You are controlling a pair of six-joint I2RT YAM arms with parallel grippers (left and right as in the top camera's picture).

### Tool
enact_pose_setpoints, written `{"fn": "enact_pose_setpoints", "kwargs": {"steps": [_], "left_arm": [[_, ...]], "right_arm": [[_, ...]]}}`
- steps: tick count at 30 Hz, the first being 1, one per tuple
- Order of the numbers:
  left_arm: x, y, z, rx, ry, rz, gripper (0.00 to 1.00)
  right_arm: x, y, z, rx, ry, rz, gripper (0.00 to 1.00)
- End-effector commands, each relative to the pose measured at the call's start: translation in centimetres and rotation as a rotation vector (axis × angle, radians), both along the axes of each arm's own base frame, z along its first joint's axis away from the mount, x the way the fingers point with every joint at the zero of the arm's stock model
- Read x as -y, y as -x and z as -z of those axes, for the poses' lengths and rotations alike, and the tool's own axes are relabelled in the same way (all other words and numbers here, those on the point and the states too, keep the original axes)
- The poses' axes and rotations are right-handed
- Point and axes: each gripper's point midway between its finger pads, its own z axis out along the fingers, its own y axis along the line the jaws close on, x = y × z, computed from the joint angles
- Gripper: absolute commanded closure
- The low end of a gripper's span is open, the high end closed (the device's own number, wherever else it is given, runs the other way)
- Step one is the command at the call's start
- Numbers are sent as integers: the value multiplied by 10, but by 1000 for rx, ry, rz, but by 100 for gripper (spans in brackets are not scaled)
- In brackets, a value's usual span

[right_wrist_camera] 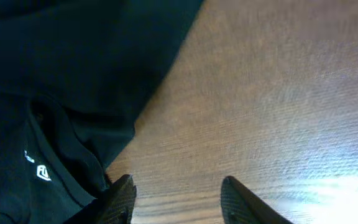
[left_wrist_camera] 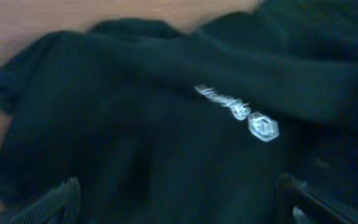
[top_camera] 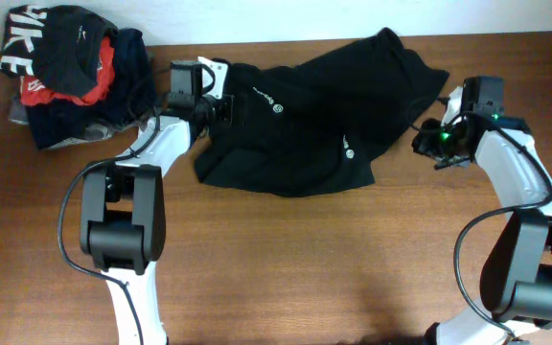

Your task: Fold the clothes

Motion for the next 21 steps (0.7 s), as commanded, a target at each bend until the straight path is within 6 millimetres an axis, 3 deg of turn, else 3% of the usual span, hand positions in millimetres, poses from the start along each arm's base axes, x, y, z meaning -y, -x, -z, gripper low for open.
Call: {"fn": "enact_pose_setpoints", "kwargs": {"steps": [1, 5, 9, 12, 16, 21], "left_arm": [[55, 14, -48, 60, 72, 263, 1], [108, 35, -58, 103, 31, 422, 1], [151, 53, -50, 138, -97, 467, 1], [184, 75, -44, 168, -185, 536, 1], [215, 99, -40, 209, -271, 619, 1], [235, 118, -33, 240, -400, 633, 1]], "right_arm": [[12, -11, -28, 70, 60, 5, 49], [15, -13, -30, 73, 75, 8, 48], [16, -11, -29, 64, 77, 12, 48], [29, -8, -28, 60, 76, 50, 48], [55, -3, -28, 56, 65, 139, 48], [95, 9, -29, 54, 37, 274, 47]]}}
